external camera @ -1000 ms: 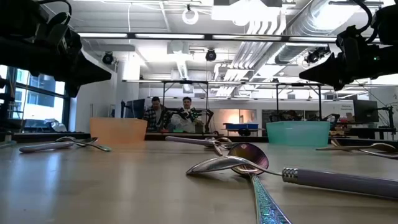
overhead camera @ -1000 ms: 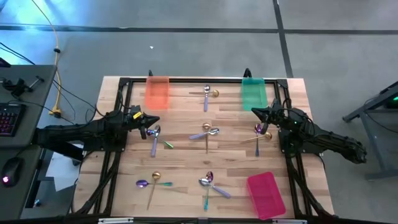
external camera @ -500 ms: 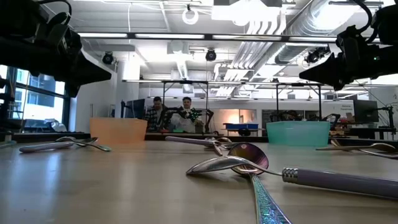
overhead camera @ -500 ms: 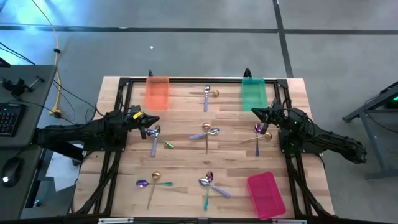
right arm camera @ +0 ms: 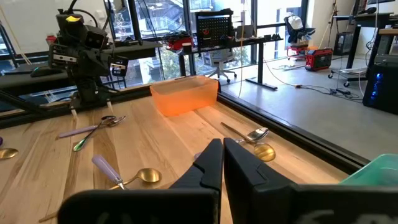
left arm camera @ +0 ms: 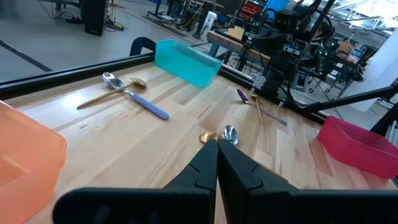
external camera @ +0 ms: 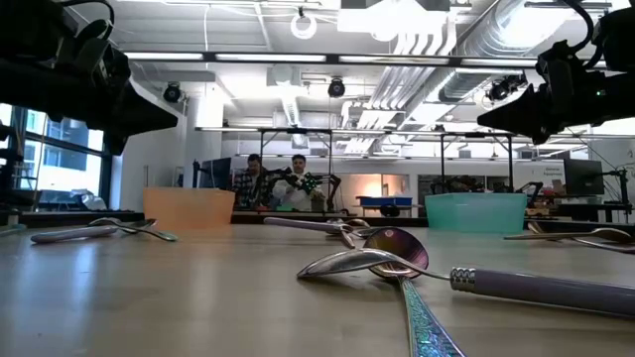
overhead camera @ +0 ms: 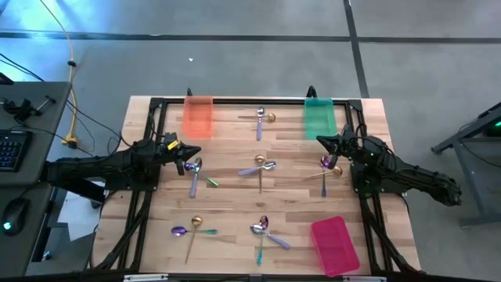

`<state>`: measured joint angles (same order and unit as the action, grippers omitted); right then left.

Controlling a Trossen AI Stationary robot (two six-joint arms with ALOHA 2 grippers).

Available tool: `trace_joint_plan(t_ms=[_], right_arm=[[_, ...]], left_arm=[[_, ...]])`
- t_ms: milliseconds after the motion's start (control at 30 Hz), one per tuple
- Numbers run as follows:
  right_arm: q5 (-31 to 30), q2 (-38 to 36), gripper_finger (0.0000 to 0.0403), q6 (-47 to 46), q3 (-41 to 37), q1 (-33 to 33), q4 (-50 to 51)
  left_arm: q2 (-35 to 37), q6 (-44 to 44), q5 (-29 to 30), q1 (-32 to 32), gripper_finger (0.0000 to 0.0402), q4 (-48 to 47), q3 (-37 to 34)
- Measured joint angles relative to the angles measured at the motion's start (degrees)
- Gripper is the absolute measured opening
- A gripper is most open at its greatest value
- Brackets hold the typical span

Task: Sort silverware by color (type)

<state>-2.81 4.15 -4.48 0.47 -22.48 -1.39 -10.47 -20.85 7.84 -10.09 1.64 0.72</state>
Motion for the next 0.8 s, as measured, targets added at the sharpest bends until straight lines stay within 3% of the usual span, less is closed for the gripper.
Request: trace_joint_plan(t_ms=[533, 700, 800], right_arm=[[-0.08, 0.01, 0.0, 0.29, -0.01, 0.02, -0.46], [-1.11, 0.12, 0.0, 1.49, -0.01, 0.0, -10.54], [4.41, 1.74, 0.0, 2.32, 0.11, 0.01, -21.5]], left_arm=[[0.01, 0.01, 0.02, -0.01, 0.0, 0.03, -0.01], [0.0, 0.66, 0.41, -0.02, 0.0, 0.34, 0.02], [-0.02, 2.75, 0.42, -0.01, 0.0, 0.63, 0.01]])
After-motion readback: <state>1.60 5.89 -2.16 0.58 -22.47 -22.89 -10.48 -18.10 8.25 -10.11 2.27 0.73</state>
